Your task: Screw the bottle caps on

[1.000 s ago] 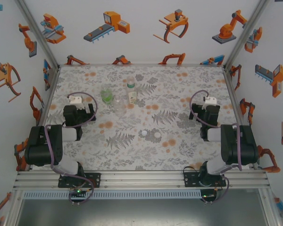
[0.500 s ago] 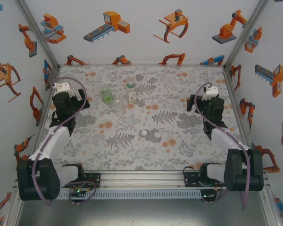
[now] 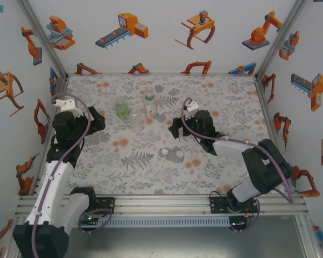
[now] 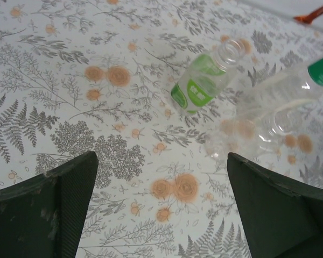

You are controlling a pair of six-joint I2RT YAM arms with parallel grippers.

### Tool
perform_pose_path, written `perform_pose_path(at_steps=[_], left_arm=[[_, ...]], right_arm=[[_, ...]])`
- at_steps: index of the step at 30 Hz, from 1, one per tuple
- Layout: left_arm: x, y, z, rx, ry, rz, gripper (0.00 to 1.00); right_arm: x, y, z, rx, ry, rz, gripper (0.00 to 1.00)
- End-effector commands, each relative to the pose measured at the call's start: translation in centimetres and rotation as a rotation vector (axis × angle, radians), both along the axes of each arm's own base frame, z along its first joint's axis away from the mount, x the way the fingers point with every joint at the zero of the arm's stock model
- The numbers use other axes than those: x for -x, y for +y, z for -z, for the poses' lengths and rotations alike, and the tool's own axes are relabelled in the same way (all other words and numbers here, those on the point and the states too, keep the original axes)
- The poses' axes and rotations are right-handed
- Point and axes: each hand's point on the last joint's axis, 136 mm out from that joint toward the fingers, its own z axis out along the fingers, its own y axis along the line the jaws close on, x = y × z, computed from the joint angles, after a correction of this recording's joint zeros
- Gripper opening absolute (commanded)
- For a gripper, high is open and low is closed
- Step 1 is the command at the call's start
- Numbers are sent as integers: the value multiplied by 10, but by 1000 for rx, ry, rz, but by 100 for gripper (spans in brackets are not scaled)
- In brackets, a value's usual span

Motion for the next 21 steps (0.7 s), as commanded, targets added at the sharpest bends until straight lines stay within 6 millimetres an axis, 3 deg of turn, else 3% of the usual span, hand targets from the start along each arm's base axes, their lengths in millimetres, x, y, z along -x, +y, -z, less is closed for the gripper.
perform_pose_path(at_steps=[1,6,11,14,21], left_arm=[[5,-12,-15,-95,-3,95,97],[12,-8,-20,-185,14,121,97],[31,30,-19,-314,30,-36,97],[37,40,-25,-292,-17,-81,97],[32,39,-28,-187,-53,-58,97]], right_arm=[[-19,28,-33,-91,-81,36,85],[-36,61,-47,-93,-129,64,85],[-57,89,-64,-111,-150,81,84],[-72,99,-68,-100,-158,119,85],[-104,118,-67,-102,-176,173,88]])
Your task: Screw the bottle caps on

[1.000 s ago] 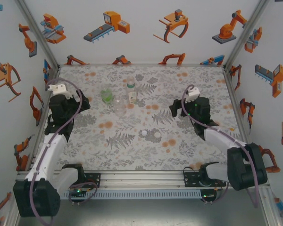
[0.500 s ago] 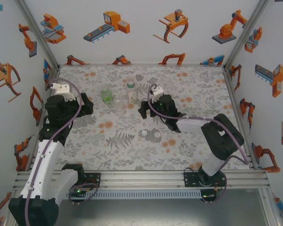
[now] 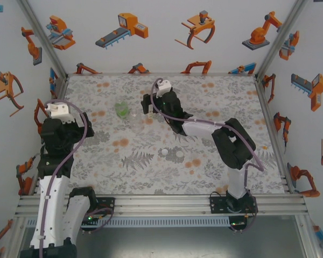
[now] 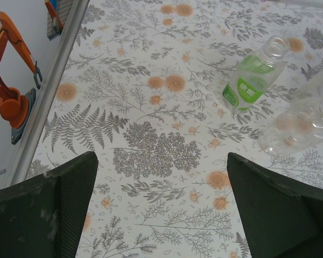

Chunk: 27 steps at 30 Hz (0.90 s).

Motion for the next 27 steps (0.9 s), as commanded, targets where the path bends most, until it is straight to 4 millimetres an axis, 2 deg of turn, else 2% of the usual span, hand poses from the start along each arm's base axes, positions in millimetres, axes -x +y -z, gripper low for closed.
perform_pose_path(at_steps=[1,5,11,18,22,27], left_arm=[[-6,-7,2,46,2,46,97],[-9,-6,7,77,13,50,97],[-13,-8,11,98,23,62,97],[-17,-18,16,136,37,108,97],[-18,-18,18,142,44,106,97],[-18,-20,20,156,46,114,97]], right_arm=[[-16,4,2,-3,2,58,88],[-29,10,12,-2,-7,89,87],[-37,13,36,-12,-45,129,85],[-31,27,54,40,-123,95,83],[-28,28,56,50,-131,95,77],[-23,29,53,58,-139,86,62]])
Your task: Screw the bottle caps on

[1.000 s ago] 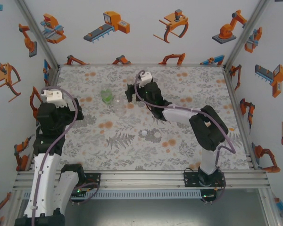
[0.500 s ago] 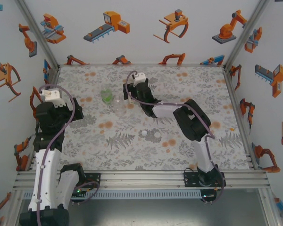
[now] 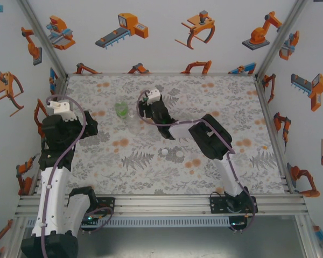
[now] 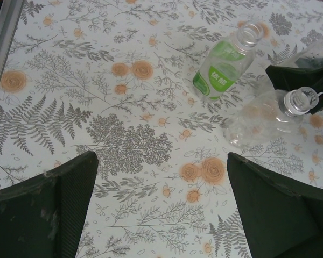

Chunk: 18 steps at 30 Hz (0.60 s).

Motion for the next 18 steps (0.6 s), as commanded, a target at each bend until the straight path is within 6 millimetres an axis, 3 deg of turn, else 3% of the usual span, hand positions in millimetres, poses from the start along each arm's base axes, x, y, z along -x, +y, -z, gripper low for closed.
perform_pose_path(at_steps=[1,11,18], left_arm=[[-2,-4,-2,31,-20,17,97],[-1,7,-4,28,-12,-53,97],[-2,11,-11,47,7,-100,97]], right_arm=[[2,-3,-20,-16,-57,12,60],[18,-23,-42,-5,-77,29,47],[47,-52,-62,22,-87,-7,43]])
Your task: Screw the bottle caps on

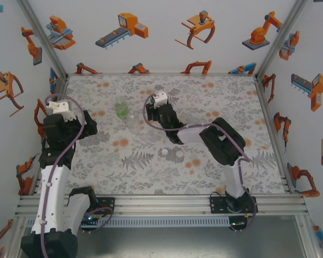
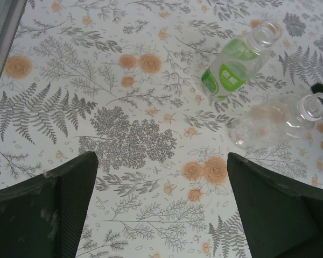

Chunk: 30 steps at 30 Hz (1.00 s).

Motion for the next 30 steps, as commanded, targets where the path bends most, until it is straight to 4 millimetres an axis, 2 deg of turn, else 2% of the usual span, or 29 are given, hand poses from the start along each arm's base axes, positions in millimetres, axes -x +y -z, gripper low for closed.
perform_pose_path(at_steps=[1,7,15,18,21,24,30], left_arm=[[-1,0,-21,32,-39,-28,97],[-14,-58,-44,80,-78,198,98],[-20,-160,-77,223,-107,587,97],[-6,-197,-93,237,-174,766,97],[9,-223,-107,282,-261,911,97],[27,-241,-122,315,-379,1025,97],[56,-262,-129,310,-515,1175,97]], right_arm=[[15,-15,-39,-21,-68,-21,43],[53,-35,-57,17,-32,-105,41],[94,-49,-95,-20,108,-293,41],[111,-53,-114,-20,132,-365,42],[128,-56,-135,-42,133,-444,41],[148,-56,-159,-78,109,-538,41],[167,-59,-209,-156,12,-600,41]])
